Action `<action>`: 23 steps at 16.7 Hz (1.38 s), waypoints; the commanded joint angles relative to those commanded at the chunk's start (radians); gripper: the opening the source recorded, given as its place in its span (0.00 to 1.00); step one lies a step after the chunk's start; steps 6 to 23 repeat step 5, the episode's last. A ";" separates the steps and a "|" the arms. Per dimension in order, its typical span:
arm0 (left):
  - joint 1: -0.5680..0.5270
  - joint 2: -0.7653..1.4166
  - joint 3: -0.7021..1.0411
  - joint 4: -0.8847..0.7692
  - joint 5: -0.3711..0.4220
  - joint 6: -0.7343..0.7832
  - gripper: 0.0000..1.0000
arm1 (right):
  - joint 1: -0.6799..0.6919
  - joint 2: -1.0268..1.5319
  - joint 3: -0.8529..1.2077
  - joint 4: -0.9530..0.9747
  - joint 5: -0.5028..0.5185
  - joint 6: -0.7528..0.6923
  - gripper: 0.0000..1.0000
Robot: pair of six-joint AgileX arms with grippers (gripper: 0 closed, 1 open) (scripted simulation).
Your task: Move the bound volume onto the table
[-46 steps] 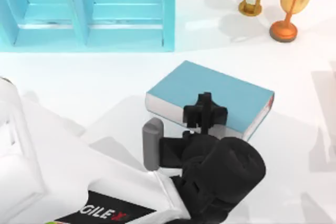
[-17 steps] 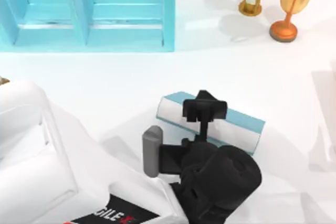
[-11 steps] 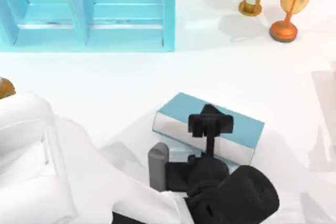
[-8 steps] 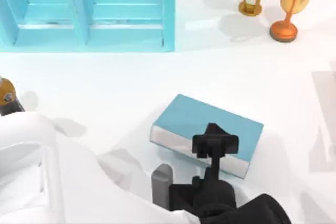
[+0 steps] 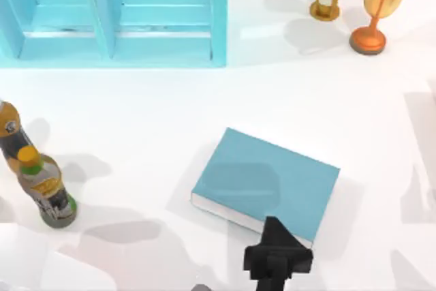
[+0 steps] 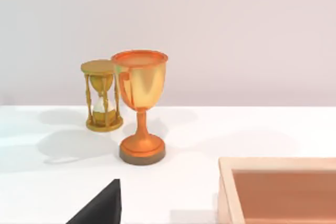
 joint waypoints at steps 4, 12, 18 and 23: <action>-0.051 -0.016 0.009 -0.111 -0.032 -0.105 1.00 | 0.000 0.000 0.000 0.000 0.000 0.000 1.00; -0.052 -0.016 0.009 -0.113 -0.032 -0.107 1.00 | 0.000 0.000 0.000 0.000 0.000 0.000 1.00; -0.052 -0.016 0.009 -0.113 -0.032 -0.107 1.00 | 0.000 0.000 0.000 0.000 0.000 0.000 1.00; -0.052 -0.016 0.009 -0.113 -0.032 -0.107 1.00 | 0.000 0.000 0.000 0.000 0.000 0.000 1.00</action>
